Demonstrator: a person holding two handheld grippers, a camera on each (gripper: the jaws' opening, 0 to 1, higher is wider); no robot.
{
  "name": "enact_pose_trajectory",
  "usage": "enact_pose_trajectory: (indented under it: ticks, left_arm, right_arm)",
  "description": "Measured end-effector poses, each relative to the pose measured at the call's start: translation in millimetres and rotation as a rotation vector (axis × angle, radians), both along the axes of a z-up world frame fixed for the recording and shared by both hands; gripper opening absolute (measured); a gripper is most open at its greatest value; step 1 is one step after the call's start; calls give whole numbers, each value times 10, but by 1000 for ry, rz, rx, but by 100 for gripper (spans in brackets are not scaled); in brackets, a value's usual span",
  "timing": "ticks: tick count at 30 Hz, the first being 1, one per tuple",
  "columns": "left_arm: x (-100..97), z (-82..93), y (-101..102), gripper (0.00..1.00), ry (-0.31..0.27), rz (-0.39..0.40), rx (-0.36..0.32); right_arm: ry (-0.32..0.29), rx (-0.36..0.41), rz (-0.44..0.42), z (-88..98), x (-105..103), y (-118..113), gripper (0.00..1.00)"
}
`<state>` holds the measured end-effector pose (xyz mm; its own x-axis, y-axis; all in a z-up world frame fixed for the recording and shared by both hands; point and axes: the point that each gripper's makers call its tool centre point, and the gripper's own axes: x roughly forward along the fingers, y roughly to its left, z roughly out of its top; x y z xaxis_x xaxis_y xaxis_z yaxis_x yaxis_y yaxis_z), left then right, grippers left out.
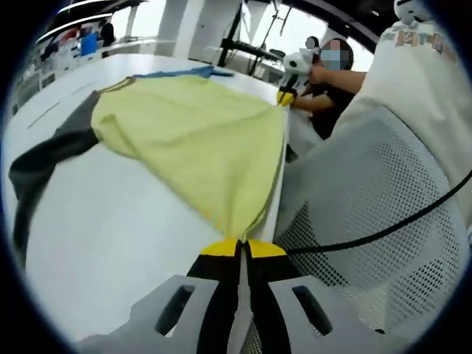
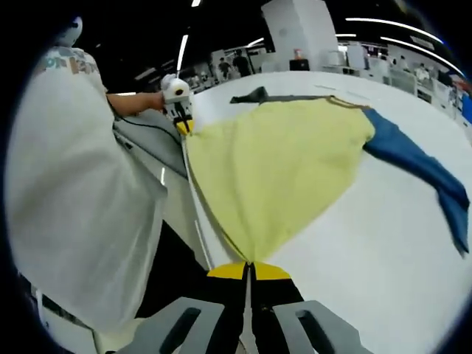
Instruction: Fold the garment on the visible template until the final outline fits inside the template.
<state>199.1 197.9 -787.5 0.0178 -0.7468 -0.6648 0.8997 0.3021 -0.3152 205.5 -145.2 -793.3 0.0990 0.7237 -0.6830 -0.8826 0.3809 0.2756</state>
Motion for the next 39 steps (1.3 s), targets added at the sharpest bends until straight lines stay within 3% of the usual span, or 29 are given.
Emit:
enact_pose_trajectory:
  ticks: [8, 14, 21, 29, 39]
  left_arm:
    - [-5, -2, 65, 0, 17, 12, 21]
    - [-41, 43, 44, 3, 54, 16, 16]
    - [-70, 183, 32, 19, 59, 14, -13]
    - [230, 388, -7, 53, -40, 140, -114]
    - [379, 505, -139, 66, -104, 177, -173]
  right_arm:
    - [3, -28, 22, -33, -53, -60, 0]
    - [13, 12, 36, 3, -88, 5, 0]
    - [-8, 56, 7, 112, 10, 29, 0]
    - [-73, 113, -72, 245, 244, 56, 14]
    - [-189, 123, -260, 352, 692, -109, 26]
